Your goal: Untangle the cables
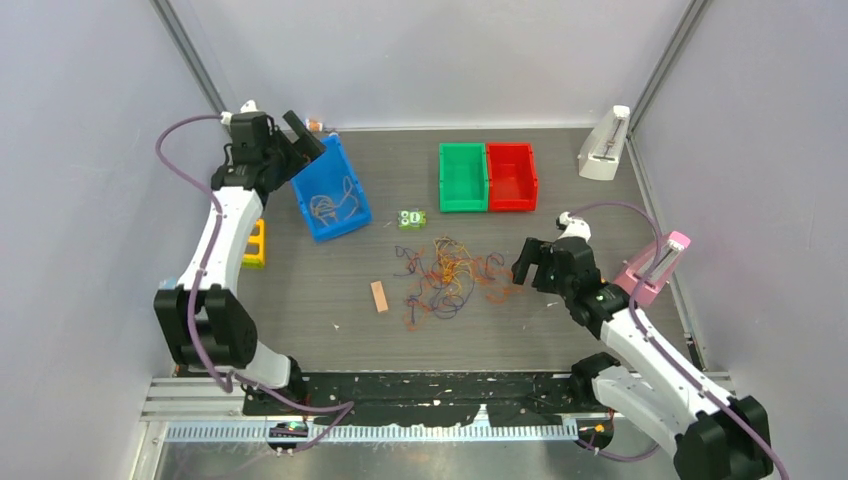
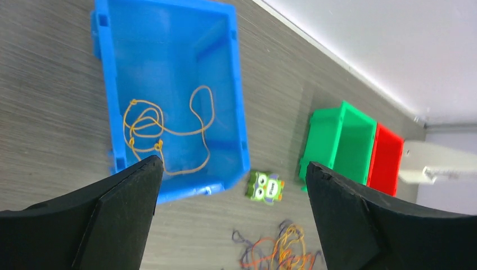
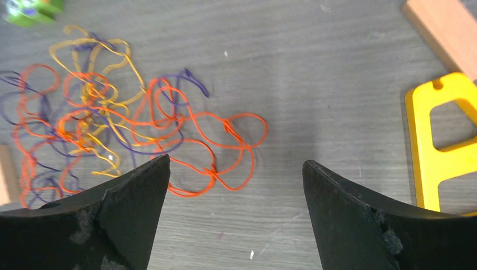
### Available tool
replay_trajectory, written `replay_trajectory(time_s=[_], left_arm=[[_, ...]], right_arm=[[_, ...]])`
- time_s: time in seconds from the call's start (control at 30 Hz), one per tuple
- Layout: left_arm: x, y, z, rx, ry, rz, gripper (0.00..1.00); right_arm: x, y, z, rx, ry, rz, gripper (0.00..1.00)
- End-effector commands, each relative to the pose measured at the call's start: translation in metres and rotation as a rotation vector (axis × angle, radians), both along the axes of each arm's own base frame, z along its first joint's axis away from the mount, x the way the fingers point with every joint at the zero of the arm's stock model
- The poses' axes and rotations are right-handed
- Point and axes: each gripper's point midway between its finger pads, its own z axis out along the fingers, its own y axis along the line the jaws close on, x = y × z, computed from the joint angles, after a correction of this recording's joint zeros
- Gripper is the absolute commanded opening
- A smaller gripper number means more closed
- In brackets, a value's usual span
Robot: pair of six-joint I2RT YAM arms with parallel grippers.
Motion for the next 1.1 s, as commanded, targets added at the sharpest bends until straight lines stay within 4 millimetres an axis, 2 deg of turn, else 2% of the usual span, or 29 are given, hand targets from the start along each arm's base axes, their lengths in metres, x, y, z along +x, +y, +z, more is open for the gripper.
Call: replay_trajectory(time_s=[0.0, 0.17, 0.27, 0.4, 0.53, 0.63, 0.73, 0.83, 0.87, 0.9, 0.93, 1.0, 1.07], left_arm=[[-0.051, -0.023, 0.042, 0.175, -0.080, -0.080, 0.99], [-0.110, -0.064, 0.026, 0.372, -0.114, -0.180, 0.99], [-0.135, -0.078, 0.009, 0.376, -0.114, -0.240, 1.00], [-0.165, -0.099, -0.011, 0.383, -0.134, -0.372, 1.00], [-0.184, -0.104, -0.032, 0.427, -0.130, -0.410, 1.00], [-0.188, -0.102, -0.044, 0.439, -0.118, -0.409, 1.00], [-0.190, -0.103, -0.056, 0.442, -0.112, -0.423, 1.00], [-0.193, -0.104, -0.067, 0.440, -0.101, -0.442, 1.00], [-0.195, -0.103, -0.072, 0.443, -0.095, -0.440, 1.00], [-0.194, -0.100, -0.075, 0.442, -0.094, -0.419, 1.00], [-0.195, -0.094, -0.079, 0.445, -0.087, -0.384, 1.00], [-0.196, -0.083, -0.083, 0.442, -0.087, -0.318, 1.00], [-0.200, -0.073, -0.088, 0.406, -0.093, -0.234, 1.00]], right_arm=[[0.000, -0.003, -0.010, -0.033, 0.073, -0.016, 0.93], [0.000, -0.008, -0.038, -0.100, 0.195, -0.034, 0.97], [0.000, -0.002, -0.053, -0.127, 0.253, -0.016, 0.97], [0.003, 0.007, -0.059, -0.156, 0.263, -0.002, 0.97], [0.008, 0.008, -0.066, -0.219, 0.287, -0.006, 0.96], [0.013, 0.017, -0.065, -0.244, 0.295, 0.020, 0.93], [0.011, 0.026, -0.075, -0.263, 0.339, 0.066, 0.90], [0.009, 0.037, -0.084, -0.260, 0.391, 0.125, 0.71], [0.006, 0.041, -0.086, -0.246, 0.402, 0.145, 0.53], [0.005, 0.044, -0.086, -0.230, 0.403, 0.156, 0.42], [0.002, 0.043, -0.088, -0.225, 0.406, 0.156, 0.25], [-0.001, 0.043, -0.082, -0.204, 0.388, 0.150, 0.15], [-0.002, 0.044, -0.069, -0.178, 0.347, 0.149, 0.08]])
